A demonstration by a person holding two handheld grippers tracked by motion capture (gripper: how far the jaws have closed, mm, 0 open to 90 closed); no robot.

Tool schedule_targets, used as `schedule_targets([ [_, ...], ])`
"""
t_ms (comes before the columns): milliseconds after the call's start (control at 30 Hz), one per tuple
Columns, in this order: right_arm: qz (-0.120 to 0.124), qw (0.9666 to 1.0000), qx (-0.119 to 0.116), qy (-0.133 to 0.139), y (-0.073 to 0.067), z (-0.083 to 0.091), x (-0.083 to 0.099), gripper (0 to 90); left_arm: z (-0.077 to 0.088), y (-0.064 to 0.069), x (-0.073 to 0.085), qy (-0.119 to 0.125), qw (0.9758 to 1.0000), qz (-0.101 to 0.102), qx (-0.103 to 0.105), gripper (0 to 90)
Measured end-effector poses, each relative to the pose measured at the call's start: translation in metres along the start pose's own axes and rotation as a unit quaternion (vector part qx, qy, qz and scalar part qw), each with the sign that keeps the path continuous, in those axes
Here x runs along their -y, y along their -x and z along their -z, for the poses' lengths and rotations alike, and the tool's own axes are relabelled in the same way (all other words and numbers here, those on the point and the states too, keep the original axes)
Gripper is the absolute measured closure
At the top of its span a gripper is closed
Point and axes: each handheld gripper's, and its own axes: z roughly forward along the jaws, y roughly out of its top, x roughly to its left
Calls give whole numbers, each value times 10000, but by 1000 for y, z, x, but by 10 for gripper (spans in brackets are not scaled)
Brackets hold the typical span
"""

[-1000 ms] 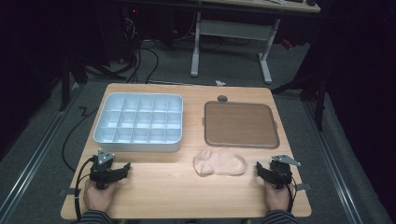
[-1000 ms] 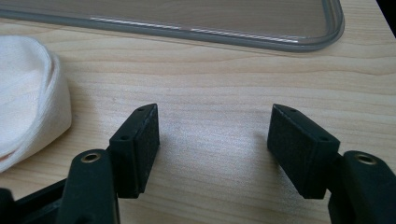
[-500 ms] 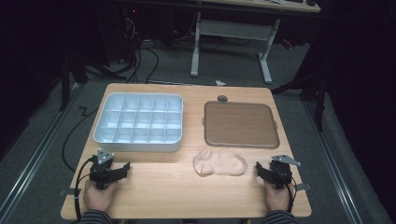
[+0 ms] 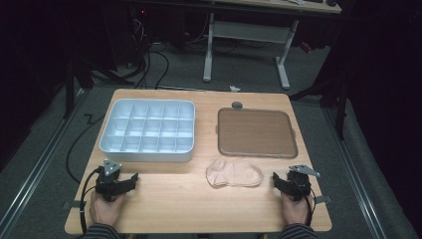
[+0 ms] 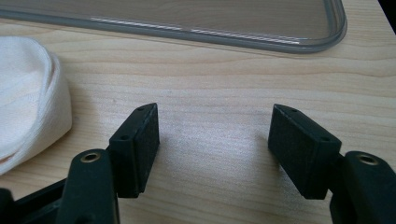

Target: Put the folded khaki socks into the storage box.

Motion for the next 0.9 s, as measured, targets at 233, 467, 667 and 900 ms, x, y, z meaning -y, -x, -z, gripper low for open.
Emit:
schedule_targets([
  [233, 12, 10000, -6, -15, 0, 0, 0, 334, 0, -1, 0, 22, 10000, 2, -8, 277],
  [467, 26, 10000, -42, 12, 1, 1, 0, 361, 1, -3, 0, 58, 9999, 67, 110, 286],
  [667, 2, 10000, -19, 22, 1, 1, 0, 382, 2, -2, 0, 39, 9998, 107, 140, 307],
  [900, -34, 10000, 19, 49, 1, 3, 2, 432, 4, 2, -1, 190, 9992, 133, 329, 343],
])
